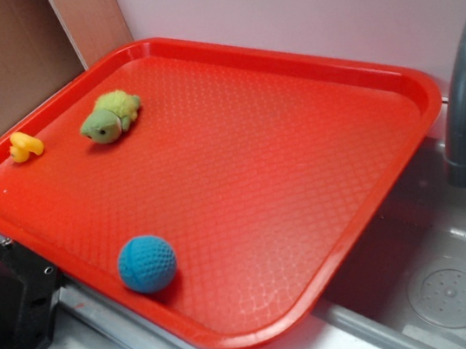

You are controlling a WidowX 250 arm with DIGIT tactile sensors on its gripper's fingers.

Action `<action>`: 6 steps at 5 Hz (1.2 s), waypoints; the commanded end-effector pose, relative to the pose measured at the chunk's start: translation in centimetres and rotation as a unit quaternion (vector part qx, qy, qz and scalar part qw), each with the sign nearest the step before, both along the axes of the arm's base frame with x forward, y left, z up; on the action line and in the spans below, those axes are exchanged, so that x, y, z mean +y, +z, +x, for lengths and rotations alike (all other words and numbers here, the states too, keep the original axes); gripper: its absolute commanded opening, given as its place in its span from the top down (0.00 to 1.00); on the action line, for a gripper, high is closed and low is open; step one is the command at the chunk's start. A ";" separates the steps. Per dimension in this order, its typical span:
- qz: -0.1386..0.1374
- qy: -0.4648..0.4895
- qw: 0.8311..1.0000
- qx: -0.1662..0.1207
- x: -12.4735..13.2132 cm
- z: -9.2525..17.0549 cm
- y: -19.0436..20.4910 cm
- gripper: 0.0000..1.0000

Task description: Grab the yellow duck.

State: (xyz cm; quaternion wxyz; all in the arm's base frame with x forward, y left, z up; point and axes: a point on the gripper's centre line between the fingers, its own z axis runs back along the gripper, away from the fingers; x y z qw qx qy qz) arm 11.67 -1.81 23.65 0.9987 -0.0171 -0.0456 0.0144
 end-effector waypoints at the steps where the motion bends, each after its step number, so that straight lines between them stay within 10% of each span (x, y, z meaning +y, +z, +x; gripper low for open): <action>1: 0.000 0.000 1.000 0.000 0.0 0.0 0.0 0.00; 2: 0.020 0.123 0.992 0.035 4.5 2.4 -5.0 0.00; 4: -0.005 0.365 0.931 -0.010 14.3 4.9 -9.7 0.00; 6: 0.019 0.583 0.812 -0.026 14.5 3.3 -14.8 0.00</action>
